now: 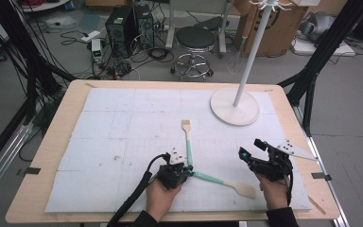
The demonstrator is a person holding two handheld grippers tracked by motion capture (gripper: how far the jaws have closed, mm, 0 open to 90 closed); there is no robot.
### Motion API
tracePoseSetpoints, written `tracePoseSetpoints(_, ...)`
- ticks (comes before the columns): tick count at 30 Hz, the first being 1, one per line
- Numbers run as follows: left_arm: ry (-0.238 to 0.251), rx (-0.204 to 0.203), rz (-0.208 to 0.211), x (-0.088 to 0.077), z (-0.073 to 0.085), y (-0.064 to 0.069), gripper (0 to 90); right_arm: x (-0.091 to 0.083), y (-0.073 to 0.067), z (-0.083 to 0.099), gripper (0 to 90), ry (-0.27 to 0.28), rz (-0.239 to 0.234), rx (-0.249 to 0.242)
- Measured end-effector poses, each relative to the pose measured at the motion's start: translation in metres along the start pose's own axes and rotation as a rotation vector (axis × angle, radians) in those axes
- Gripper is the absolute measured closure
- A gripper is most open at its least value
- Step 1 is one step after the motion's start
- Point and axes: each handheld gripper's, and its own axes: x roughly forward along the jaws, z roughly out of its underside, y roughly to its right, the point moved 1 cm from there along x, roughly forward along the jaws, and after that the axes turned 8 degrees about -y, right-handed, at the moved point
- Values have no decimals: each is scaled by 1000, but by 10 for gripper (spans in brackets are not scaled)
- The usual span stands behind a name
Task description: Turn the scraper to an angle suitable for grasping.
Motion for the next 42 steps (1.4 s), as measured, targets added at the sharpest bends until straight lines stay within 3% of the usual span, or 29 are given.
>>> tracePoseSetpoints(3, -2, -9, 44, -3, 3, 3, 898, -1, 2, 0, 171, 0, 5, 8)
tracePoseSetpoints(10, -44, 44, 94, 3, 4, 17, 899, -2, 1, 0, 172, 3, 5, 6)
tracePoseSetpoints(13, -73, 78, 90, 8, 2, 22, 898, -1, 1, 0, 172, 4, 10, -1)
tracePoseSetpoints(20, -72, 87, 70, 16, -5, 26, 899, -1, 1, 0, 171, 5, 7, 2)
tracePoseSetpoints(28, -63, 79, 55, 22, -11, 26, 898, -2, -1, 1, 172, 3, 3, -1)
tracePoseSetpoints(36, -58, 69, 76, 23, -14, 21, 898, -1, -2, 1, 171, -4, 0, 0)
tracePoseSetpoints(38, -23, 60, 103, 20, -14, 19, 894, -1, -2, 1, 172, -5, 2, 1)
tracePoseSetpoints(40, 12, 37, 176, 16, -14, 13, 778, -1, -2, 2, 172, -4, 3, 0)
tracePoseSetpoints(42, 45, 14, 221, 11, -12, 7, 702, -1, -1, 2, 172, -1, 7, -5)
